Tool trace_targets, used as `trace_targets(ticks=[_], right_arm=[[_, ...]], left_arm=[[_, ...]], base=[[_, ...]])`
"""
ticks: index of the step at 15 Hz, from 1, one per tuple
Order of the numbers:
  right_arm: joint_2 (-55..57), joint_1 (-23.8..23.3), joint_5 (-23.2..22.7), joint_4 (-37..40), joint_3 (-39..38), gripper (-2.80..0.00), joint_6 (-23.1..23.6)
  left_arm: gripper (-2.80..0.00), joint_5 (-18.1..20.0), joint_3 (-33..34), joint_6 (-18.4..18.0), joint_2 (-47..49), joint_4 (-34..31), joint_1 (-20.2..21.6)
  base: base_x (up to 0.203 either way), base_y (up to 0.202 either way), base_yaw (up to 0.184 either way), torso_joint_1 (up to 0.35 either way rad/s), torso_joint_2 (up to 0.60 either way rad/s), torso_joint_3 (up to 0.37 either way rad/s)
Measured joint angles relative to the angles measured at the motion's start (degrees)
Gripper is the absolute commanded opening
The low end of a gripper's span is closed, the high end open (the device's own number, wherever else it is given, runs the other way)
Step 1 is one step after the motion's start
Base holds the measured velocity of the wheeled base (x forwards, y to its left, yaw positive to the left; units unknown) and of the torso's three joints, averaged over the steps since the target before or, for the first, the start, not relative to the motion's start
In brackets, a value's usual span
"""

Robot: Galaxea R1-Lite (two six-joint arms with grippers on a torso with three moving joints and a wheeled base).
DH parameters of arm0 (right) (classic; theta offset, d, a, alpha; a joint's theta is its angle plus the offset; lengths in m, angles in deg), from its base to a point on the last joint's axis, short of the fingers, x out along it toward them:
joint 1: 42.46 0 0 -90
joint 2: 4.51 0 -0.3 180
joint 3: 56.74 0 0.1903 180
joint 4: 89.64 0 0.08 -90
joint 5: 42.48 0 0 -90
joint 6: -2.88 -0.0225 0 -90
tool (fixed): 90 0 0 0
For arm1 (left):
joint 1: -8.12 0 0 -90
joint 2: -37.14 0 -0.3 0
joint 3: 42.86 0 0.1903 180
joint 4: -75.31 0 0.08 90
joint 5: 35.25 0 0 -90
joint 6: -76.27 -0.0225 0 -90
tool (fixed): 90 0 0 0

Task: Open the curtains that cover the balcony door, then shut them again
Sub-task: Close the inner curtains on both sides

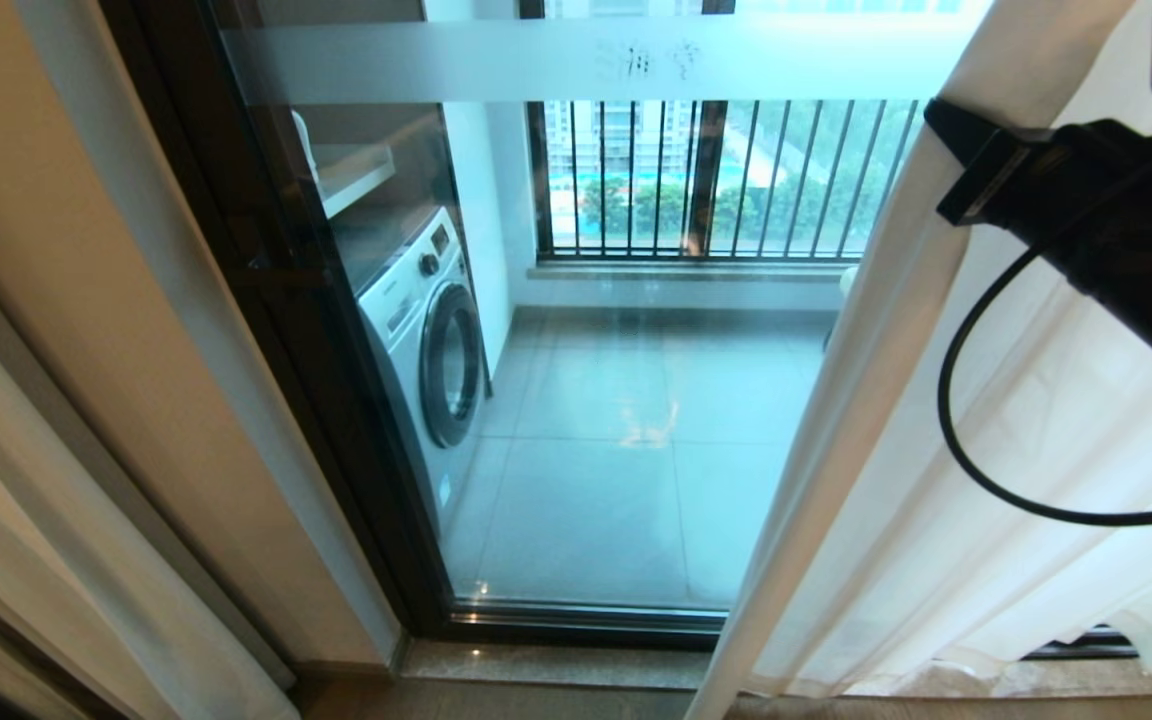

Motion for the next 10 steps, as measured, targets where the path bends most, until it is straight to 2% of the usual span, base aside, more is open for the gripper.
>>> trace_targets(ticks=[6, 10], right_arm=[[0.9, -0.01, -0.39, 0.74, 1.23, -2.8, 0.78], [3.44, 2.9, -0.29, 3.47, 7.93, -2.8, 3.12]], left_arm=[[-2.8, 0.02, 0.0, 0.02, 0.0, 0.0, 0.05], [-2.8, 0.02, 0.0, 0.03, 0.0, 0.01, 0.05]], base=[[0.0, 0.0, 0.0, 0.0, 0.0, 0.0], [0.0, 0.0, 0.0, 0.0, 0.0, 0.0]])
